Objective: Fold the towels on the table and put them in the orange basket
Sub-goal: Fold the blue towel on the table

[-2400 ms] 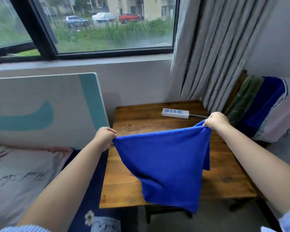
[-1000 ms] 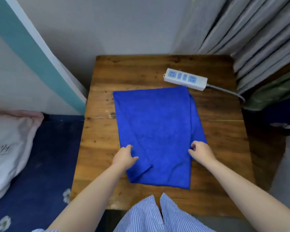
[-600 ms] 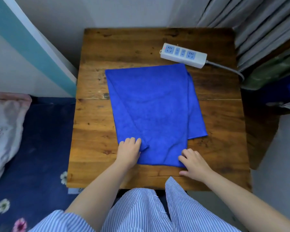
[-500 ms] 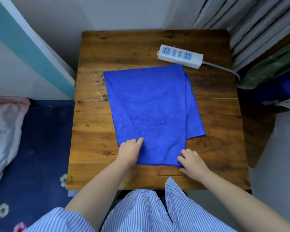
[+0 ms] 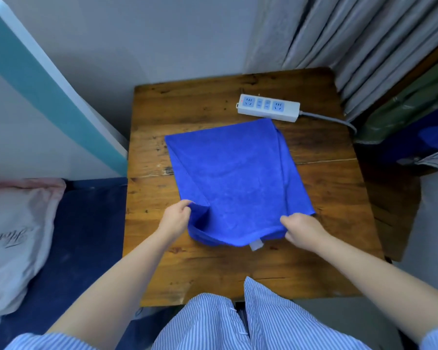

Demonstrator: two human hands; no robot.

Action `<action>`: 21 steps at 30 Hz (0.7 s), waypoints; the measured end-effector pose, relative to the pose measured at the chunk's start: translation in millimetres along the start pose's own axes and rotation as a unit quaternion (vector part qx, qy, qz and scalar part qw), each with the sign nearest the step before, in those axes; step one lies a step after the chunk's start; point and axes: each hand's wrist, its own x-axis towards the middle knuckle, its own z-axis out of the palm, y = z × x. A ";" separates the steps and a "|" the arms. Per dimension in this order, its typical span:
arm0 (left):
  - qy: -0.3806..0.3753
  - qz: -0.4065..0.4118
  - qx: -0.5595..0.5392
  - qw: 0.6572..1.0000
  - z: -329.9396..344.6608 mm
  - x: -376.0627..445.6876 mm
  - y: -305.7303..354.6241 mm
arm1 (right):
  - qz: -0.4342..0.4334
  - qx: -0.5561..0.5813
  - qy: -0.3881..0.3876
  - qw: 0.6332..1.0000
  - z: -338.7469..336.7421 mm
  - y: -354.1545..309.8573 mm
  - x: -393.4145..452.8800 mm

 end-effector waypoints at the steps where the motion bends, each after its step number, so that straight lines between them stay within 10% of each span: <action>1: 0.020 -0.034 -0.099 0.994 -3.5 4.0 7.5 | 0.029 0.008 -0.022 0.999 -12.9 5.8 6.6; 5: 0.101 -0.063 -0.265 0.957 -29.7 20.1 48.3 | 0.111 0.058 -0.047 0.991 -67.5 35.7 43.0; 13: 0.236 0.022 -0.368 0.899 -42.0 -3.5 72.1 | 0.124 0.176 0.349 0.912 -116.4 62.4 56.0; 21: 0.061 -0.324 -0.400 0.855 49.6 -26.7 -4.1 | 0.124 0.099 0.109 0.981 13.5 66.7 16.9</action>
